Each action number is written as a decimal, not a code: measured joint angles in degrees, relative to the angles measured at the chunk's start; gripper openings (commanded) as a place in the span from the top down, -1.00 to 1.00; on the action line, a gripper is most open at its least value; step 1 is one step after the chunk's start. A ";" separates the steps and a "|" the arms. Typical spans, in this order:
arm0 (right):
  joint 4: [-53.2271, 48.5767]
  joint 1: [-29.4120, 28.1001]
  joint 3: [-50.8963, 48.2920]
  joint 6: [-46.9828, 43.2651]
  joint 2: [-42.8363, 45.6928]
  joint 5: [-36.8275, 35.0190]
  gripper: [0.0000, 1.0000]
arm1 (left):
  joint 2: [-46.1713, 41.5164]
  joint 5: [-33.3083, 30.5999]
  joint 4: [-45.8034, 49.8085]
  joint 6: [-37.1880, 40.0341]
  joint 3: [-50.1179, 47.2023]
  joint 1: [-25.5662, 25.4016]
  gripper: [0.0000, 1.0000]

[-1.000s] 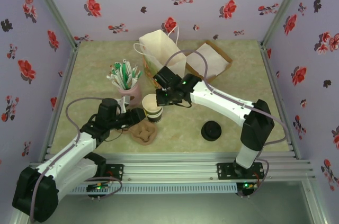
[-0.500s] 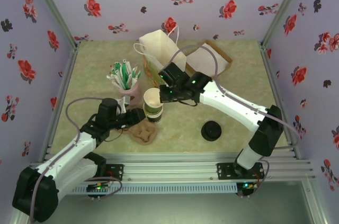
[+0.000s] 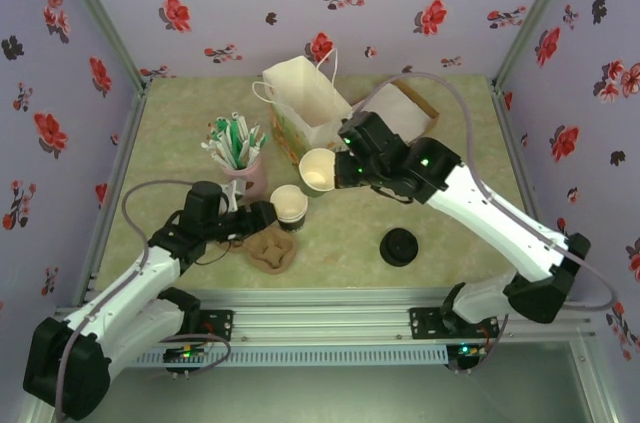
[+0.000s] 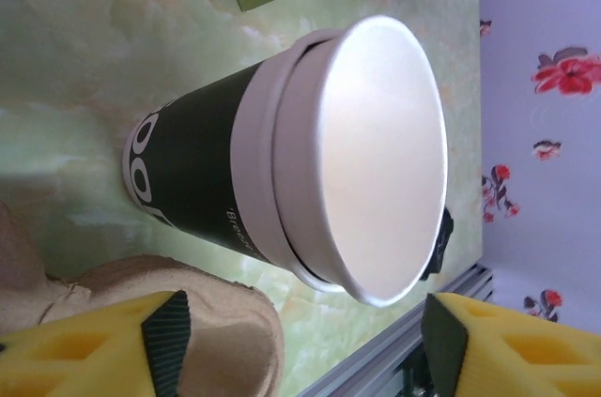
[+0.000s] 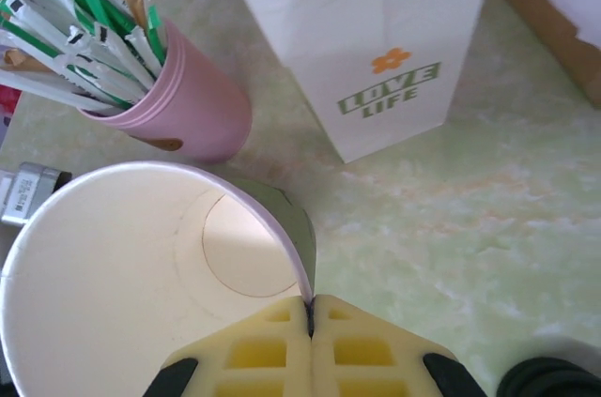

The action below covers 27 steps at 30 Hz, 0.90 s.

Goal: Pack the takeout coffee

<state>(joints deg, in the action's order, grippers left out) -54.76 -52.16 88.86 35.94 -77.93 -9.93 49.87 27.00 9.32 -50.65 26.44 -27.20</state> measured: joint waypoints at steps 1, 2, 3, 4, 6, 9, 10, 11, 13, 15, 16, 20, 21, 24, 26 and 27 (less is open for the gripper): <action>-0.28 0.24 -0.92 0.02 1.07 -0.35 1.00 | -0.46 -0.09 0.57 0.02 0.42 0.00 -0.88; -0.61 0.61 -2.34 0.02 2.47 -0.61 1.00 | -1.20 -0.20 1.29 0.15 0.92 -0.02 -0.98; -0.98 0.98 -3.78 0.02 3.65 -0.81 1.00 | -2.14 -0.37 2.16 0.26 1.49 -0.02 -0.98; -1.20 1.29 -5.18 0.04 4.66 -0.90 1.00 | -3.10 -0.48 3.04 0.55 2.10 -0.02 -0.98; -1.57 1.88 -8.52 0.07 6.67 -1.05 1.00 | -5.33 -0.72 5.18 0.87 3.78 -0.02 -0.98; -1.81 2.43 -13.38 0.11 8.59 -0.98 1.00 | -7.89 -2.21 8.46 1.53 7.17 -0.87 -0.98; -1.75 2.56 -14.82 0.11 8.94 -0.85 1.00 | -8.55 -2.95 9.35 1.68 8.20 -1.55 -0.98; -1.73 2.67 -16.39 0.20 9.20 -0.66 1.00 | -9.20 -3.72 10.23 1.75 9.33 -2.58 -0.98; -1.53 2.86 -19.12 0.37 9.31 -0.24 1.00 | -9.99 -5.46 11.76 2.16 11.58 -5.05 -0.98; -0.52 3.21 -21.99 0.63 9.25 0.55 1.00 | -10.10 -7.82 13.05 2.78 13.84 -8.15 -0.98; 0.02 3.41 -23.08 0.70 9.20 0.94 1.00 | -9.92 -8.90 13.35 3.02 14.64 -9.55 -0.98; 2.49 3.98 -25.79 0.72 7.65 2.73 1.00 | -7.39 -14.25 14.47 4.20 17.64 -16.55 -0.98; 3.41 4.09 -26.12 0.74 6.82 3.21 1.00 | -6.43 -15.50 14.58 4.50 18.12 -17.97 -0.98; 5.73 4.20 -26.58 0.72 4.37 4.46 1.00 | -3.41 -18.49 14.58 5.35 18.62 -21.33 -0.98; 7.04 4.31 -26.80 0.72 3.02 5.11 1.00 | -1.68 -20.06 14.56 5.90 18.64 -23.08 -0.98; 7.45 4.31 -26.80 0.72 2.23 5.33 0.99 | -0.96 -20.74 14.53 6.12 18.64 -23.78 -0.98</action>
<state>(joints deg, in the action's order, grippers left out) -47.31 -47.86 62.06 36.67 -75.70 -4.60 48.90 6.26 23.86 -44.53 45.08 -50.98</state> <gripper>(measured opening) 0.053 0.991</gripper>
